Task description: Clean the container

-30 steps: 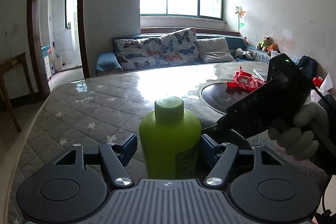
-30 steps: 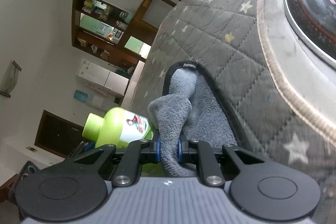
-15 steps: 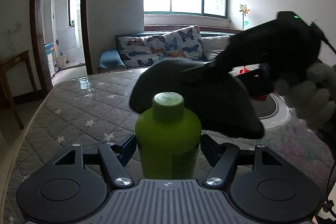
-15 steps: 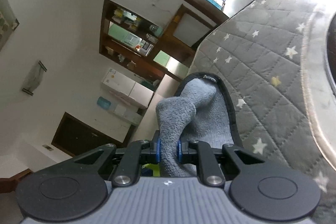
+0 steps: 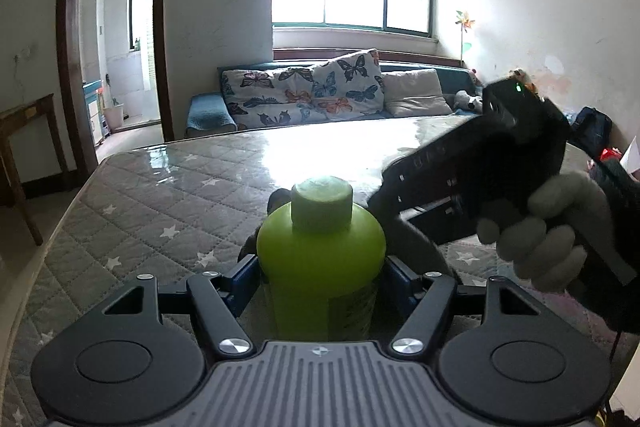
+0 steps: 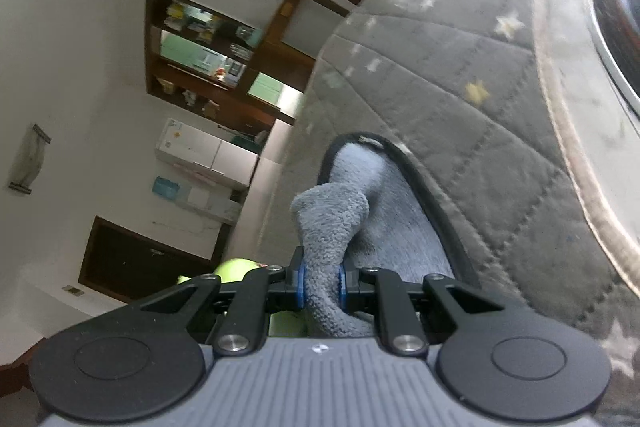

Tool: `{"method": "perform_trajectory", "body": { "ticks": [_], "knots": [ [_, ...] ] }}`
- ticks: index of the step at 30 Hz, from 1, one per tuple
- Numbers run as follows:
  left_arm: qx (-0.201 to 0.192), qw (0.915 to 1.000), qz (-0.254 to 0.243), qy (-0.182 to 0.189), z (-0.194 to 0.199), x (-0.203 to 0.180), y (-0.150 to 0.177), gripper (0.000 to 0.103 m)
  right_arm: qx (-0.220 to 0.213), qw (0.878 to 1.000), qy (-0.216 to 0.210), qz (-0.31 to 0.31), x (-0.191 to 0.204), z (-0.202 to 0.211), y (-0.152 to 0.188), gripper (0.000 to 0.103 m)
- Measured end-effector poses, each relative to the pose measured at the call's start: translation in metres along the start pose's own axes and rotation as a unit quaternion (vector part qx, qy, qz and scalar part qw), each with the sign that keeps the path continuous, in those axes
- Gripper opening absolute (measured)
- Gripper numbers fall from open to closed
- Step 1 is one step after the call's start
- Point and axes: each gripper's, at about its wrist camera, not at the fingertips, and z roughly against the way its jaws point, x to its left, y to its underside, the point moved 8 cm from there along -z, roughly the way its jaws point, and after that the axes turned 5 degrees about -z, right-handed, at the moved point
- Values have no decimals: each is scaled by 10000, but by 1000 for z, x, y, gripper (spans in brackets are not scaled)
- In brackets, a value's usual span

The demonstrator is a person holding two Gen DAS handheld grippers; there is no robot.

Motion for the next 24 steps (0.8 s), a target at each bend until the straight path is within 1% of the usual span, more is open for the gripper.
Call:
{"method": "perform_trajectory", "body": {
  "ticks": [7, 13, 15, 18, 21, 24],
  "knots": [
    [31, 9999, 85, -61, -4, 0, -2, 71, 39, 9999, 122, 3, -10, 8, 11, 14],
    [-73, 10000, 6, 47, -6, -1, -4, 70, -37, 10000, 63, -35, -15, 26, 19, 14],
    [-109, 9998, 11, 162, -8, -2, -5, 70, -110, 9999, 26, -56, -14, 32, 19, 14],
    [-163, 9993, -114, 330, -14, -9, -9, 70, -268, 9996, -31, -57, -13, 46, 17, 14],
    [-201, 9984, -313, 437, -24, -16, -14, 70, -489, 9987, -135, -4, -5, 63, 11, 14],
    [-223, 9976, -354, 555, -32, -18, -17, 70, -692, 9971, -292, 92, 7, 80, 2, 14]
  ]
}}
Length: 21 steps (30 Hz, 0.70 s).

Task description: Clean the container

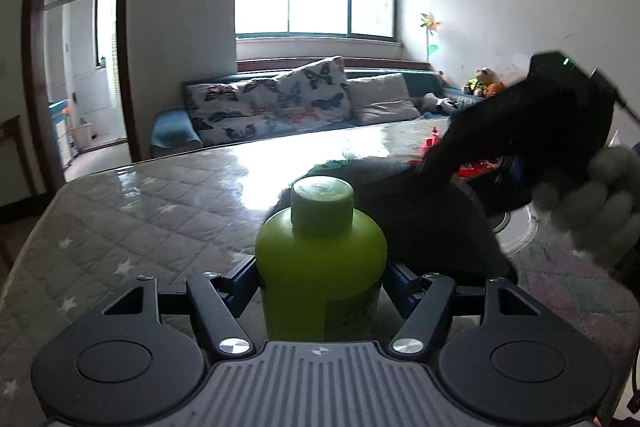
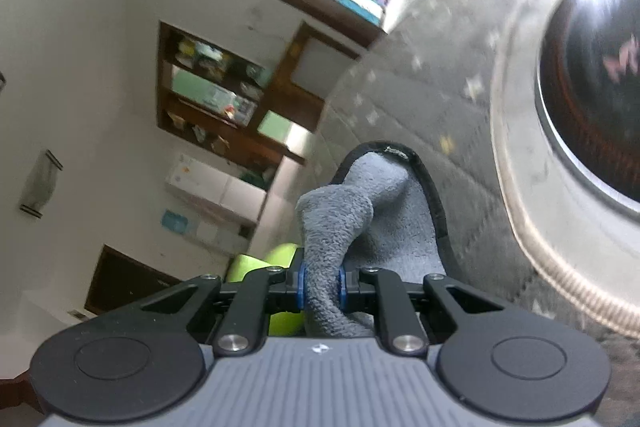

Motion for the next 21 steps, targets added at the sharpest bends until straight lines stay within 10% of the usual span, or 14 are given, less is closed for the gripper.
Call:
{"method": "perform_trajectory", "body": {
  "ticks": [21],
  "knots": [
    [-19, 9999, -151, -18, 0, -1, 2, 72, 221, 9986, 31, -488, -25, -48, -14, 14]
  ]
}}
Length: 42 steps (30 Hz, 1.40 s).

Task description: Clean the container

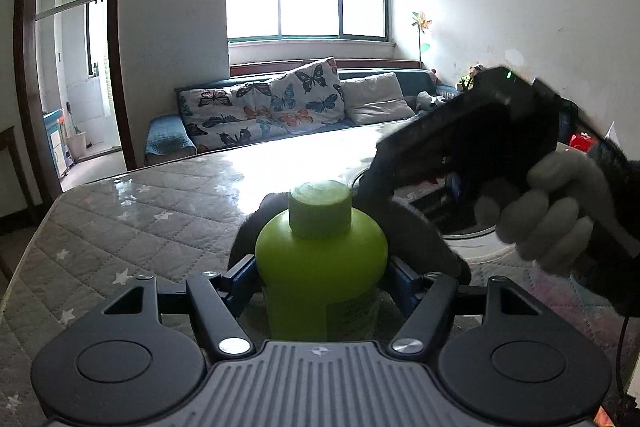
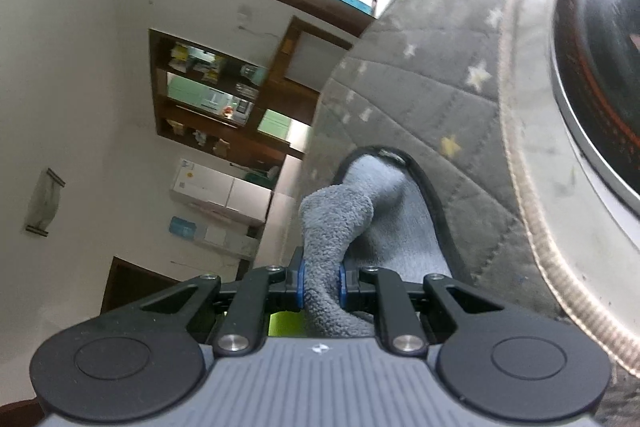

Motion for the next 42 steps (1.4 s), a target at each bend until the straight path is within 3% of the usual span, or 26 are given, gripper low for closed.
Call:
{"method": "perform_trajectory", "body": {
  "ticks": [7, 17, 24, 29, 35, 42],
  "knots": [
    [9, 10000, -56, -59, 5, -1, 1, 72, 54, 9995, 268, -124, -23, -2, 10, 14],
    [16, 9997, 66, -213, 18, 9, 11, 71, 201, 9984, 455, 267, -13, 15, 42, 14],
    [3, 9998, 39, -213, 18, 7, 11, 70, -113, 9979, -109, 635, 37, 33, 30, 14],
    [4, 9998, 68, -204, 18, 9, 13, 70, -14, 9959, -324, 842, 63, 22, 12, 14],
    [62, 9997, 56, -215, 19, 9, 12, 71, 31, 9985, -183, 514, 46, -5, -2, 14],
    [110, 9996, 75, -231, 18, 7, 10, 72, 136, 9992, 278, 270, 5, -14, 5, 14]
  ]
}}
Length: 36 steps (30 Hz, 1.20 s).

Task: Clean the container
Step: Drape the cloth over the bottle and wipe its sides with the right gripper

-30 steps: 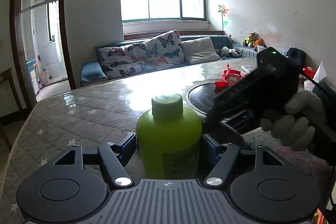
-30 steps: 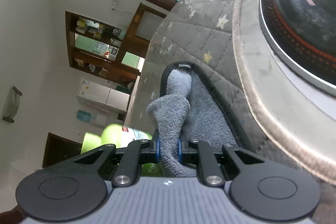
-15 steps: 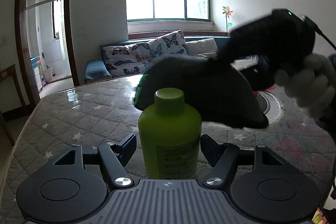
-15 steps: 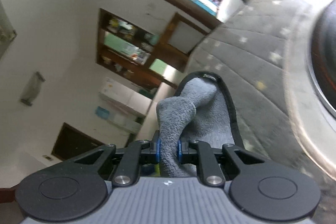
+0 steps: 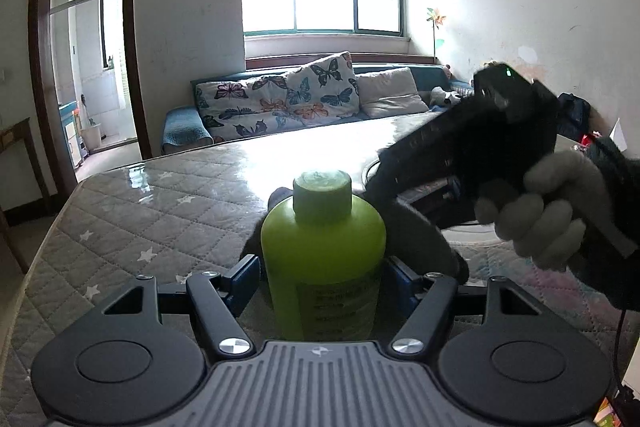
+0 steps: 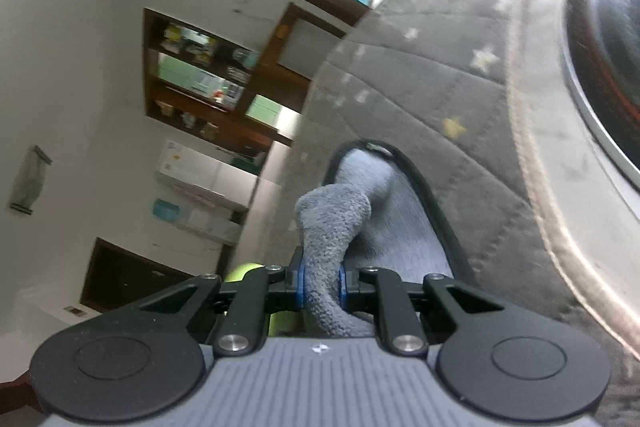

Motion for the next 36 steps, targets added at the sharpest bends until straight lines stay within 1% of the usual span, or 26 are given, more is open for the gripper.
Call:
{"method": "perform_trajectory", "body": {
  "ticks": [7, 10, 16, 21, 24, 26, 29, 31, 36],
  "knots": [
    [37, 9999, -8, -97, 1, -3, -1, 71, -14, 9997, 236, -55, -17, 12, 18, 14],
    [54, 9999, -32, -118, 0, -4, -2, 71, -63, 9998, 188, -17, -12, 21, 23, 14],
    [61, 9999, -50, -84, -2, -4, -1, 69, -370, 9986, -275, 264, 26, 44, 15, 14],
    [46, 9999, -72, -66, -2, -3, -1, 69, -467, 9931, -585, 901, 78, 53, 9, 14],
    [39, 10000, -67, -59, -2, -2, -1, 69, -304, 9894, -663, 1257, 101, 45, 18, 14],
    [36, 10000, -64, -60, -3, -2, -1, 69, -152, 9861, -576, 1549, 113, 35, 26, 14],
    [39, 9999, -90, -74, -2, -2, 0, 69, 57, 9808, -349, 1916, 118, 17, 39, 14],
    [31, 9999, -97, -69, -2, -1, 1, 69, 144, 9779, -282, 2067, 122, 9, 44, 14],
    [89, 9998, -145, -48, -5, -3, 4, 69, 318, 9713, -155, 2352, 127, 9, 54, 14]
  ]
}}
